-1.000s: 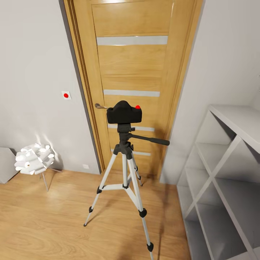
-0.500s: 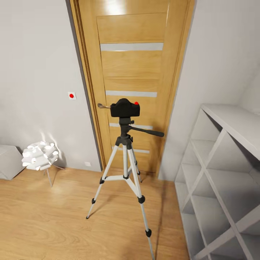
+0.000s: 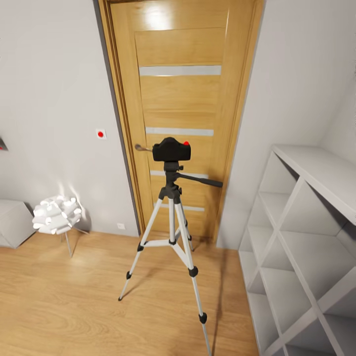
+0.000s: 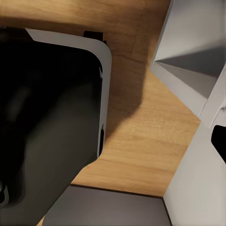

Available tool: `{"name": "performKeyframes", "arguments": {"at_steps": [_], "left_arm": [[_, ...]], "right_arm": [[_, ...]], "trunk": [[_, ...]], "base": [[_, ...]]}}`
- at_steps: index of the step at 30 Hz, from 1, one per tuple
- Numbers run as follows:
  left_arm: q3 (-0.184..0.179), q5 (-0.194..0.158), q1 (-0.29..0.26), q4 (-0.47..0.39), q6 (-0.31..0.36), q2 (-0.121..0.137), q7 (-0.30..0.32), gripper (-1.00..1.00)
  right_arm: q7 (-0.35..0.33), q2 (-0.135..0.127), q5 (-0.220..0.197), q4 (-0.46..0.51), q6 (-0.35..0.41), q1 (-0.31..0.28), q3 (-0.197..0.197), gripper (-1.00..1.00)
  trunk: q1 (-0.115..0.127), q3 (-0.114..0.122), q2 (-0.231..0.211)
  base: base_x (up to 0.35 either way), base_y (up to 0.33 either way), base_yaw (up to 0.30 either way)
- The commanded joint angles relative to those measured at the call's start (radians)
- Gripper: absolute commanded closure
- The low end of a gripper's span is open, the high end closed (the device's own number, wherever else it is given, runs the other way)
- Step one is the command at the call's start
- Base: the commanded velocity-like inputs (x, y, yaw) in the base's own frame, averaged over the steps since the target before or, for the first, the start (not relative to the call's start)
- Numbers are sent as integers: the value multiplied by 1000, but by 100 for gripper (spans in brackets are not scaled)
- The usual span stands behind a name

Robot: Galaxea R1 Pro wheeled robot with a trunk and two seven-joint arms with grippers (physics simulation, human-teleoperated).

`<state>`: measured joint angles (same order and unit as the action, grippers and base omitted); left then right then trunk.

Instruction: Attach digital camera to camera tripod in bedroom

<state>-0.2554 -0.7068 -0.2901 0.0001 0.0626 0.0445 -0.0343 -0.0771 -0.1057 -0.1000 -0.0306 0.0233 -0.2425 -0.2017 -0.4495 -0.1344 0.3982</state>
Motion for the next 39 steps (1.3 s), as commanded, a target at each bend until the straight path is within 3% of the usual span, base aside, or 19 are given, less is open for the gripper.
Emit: {"name": "performKeyframes", "arguments": {"at_steps": [1, 39], "left_arm": [[-8, -8, -1, 0, 3, 0, -3, -100], [-8, -7, -1, 1, 28, -3, 0, -100]], "right_arm": [[-4, 0, -10, -2, 1, -1, -8, -100], [-4, 0, -12, -3, 4, -1, -7, -100]], "trunk": [[-1, 0, 2], [-1, 60, 2]], "base": [[-3, 0, 0], [0, 0, 0]]}}
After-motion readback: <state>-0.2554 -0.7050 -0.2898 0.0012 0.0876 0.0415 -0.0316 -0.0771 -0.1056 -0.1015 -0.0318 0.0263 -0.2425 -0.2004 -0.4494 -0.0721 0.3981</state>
